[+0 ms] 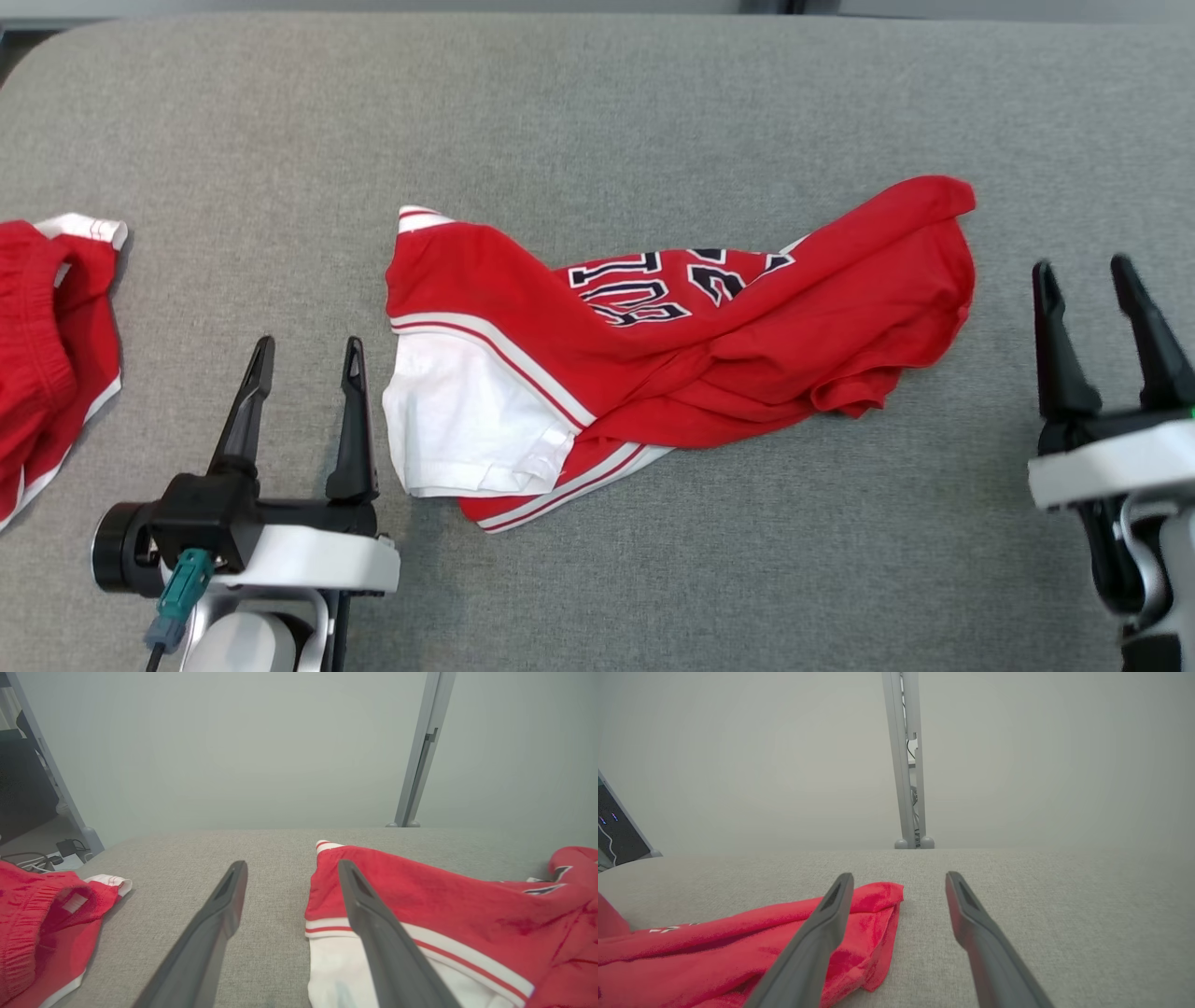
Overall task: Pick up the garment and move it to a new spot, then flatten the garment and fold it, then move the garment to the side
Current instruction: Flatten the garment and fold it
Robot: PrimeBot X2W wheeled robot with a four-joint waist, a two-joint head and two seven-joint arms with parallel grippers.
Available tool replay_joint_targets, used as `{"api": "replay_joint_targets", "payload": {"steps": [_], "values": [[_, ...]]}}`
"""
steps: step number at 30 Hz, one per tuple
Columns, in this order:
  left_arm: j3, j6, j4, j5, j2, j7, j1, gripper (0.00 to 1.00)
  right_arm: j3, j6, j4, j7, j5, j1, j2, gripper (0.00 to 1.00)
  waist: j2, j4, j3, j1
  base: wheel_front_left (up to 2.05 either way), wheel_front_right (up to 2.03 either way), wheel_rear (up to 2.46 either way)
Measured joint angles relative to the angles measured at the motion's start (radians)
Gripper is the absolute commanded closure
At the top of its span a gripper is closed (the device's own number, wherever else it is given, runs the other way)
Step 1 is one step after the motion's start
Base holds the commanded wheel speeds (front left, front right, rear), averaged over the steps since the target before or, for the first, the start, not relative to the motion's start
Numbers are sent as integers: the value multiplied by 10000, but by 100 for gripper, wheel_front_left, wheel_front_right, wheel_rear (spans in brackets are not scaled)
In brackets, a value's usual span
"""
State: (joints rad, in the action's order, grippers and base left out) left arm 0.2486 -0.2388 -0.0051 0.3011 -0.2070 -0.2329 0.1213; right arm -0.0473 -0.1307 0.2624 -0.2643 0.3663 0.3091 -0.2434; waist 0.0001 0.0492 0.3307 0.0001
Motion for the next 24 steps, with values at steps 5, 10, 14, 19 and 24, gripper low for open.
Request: {"api": "replay_joint_targets", "payload": {"steps": [5, 10, 14, 19, 24], "values": [[-58, -90, -163, 113, -67, 102, -519, 0, 71, 0, -631, 0, -251, -1212, 328, 0, 0, -149, -497, 0, 0, 0, 0], [-13, -199, -276, 159, -123, 272, -1007, 0, 6, 0, -980, 100, -418, -2008, 502, 0, 0, -280, -987, 0, 0, 0, 0], [73, -261, -376, 165, -178, 399, -1333, 0, 69, 0, -1289, 263, -571, -2473, 644, 0, 0, -373, -1314, -1, 0, 0, 0], [155, -280, -479, 167, -234, 552, -1550, 0, 184, 0, -1595, 395, -667, -2729, 773, 0, 0, -443, -1493, -1, 0, 0, 0], [244, -311, -546, 165, -265, 656, -1570, 0, 322, 0, -1848, 523, -750, -2792, 830, 0, 0, -443, -1504, -1, 0, 0, 0]]}}
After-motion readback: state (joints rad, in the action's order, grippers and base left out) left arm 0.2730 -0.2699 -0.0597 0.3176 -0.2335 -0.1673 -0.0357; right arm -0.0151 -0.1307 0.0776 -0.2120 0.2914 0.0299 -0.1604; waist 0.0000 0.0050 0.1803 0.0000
